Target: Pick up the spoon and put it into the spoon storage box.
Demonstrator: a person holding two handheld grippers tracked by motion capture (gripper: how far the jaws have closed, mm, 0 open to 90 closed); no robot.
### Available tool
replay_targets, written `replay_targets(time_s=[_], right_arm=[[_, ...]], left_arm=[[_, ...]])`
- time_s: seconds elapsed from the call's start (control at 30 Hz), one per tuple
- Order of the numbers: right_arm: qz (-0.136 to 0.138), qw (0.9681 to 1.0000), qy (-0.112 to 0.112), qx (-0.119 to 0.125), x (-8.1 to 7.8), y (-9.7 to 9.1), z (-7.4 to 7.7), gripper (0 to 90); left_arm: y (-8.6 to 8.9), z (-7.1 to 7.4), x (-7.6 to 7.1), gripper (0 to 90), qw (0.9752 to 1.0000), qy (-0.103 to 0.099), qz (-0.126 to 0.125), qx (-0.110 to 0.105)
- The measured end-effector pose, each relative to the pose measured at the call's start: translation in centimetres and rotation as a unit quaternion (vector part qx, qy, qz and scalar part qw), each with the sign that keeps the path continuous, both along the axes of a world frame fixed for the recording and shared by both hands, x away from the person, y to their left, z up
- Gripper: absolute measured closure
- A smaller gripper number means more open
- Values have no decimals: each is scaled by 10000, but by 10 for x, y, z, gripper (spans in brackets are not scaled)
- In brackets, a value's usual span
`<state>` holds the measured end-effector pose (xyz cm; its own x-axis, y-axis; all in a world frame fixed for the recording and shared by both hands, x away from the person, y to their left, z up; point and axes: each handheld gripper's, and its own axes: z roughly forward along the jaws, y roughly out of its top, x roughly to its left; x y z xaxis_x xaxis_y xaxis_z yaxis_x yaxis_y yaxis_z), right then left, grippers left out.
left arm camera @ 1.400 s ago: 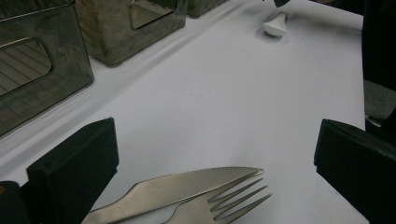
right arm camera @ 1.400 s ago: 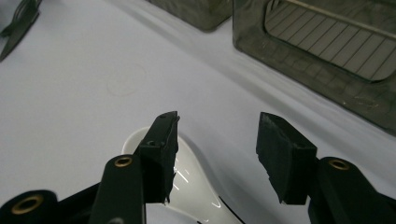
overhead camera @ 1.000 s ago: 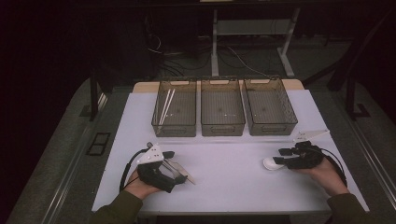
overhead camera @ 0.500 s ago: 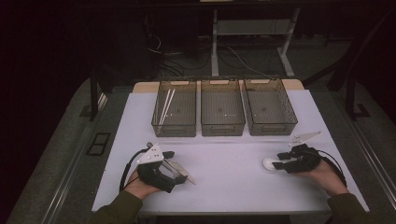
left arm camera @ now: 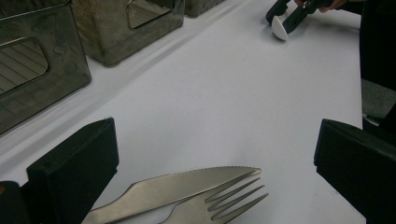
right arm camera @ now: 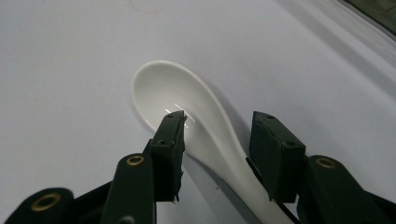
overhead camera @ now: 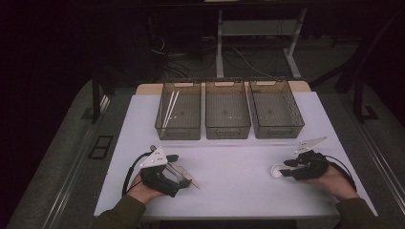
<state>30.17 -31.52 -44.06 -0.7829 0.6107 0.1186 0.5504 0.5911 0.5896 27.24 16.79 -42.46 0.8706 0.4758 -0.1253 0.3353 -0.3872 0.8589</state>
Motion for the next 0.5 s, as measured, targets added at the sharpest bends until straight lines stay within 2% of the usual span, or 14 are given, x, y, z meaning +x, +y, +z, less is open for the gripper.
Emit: replay_targets(time_s=[0.27, 0.5], right_arm=[[223, 9994, -156, -219, -5, 1, 1, 613], [345, 9990, -155, -222, -7, 0, 1, 680]], left_arm=[[-1, 0, 0, 0, 10000, 14, 15, 4], [-1, 0, 0, 0, 10000, 17, 16, 12]])
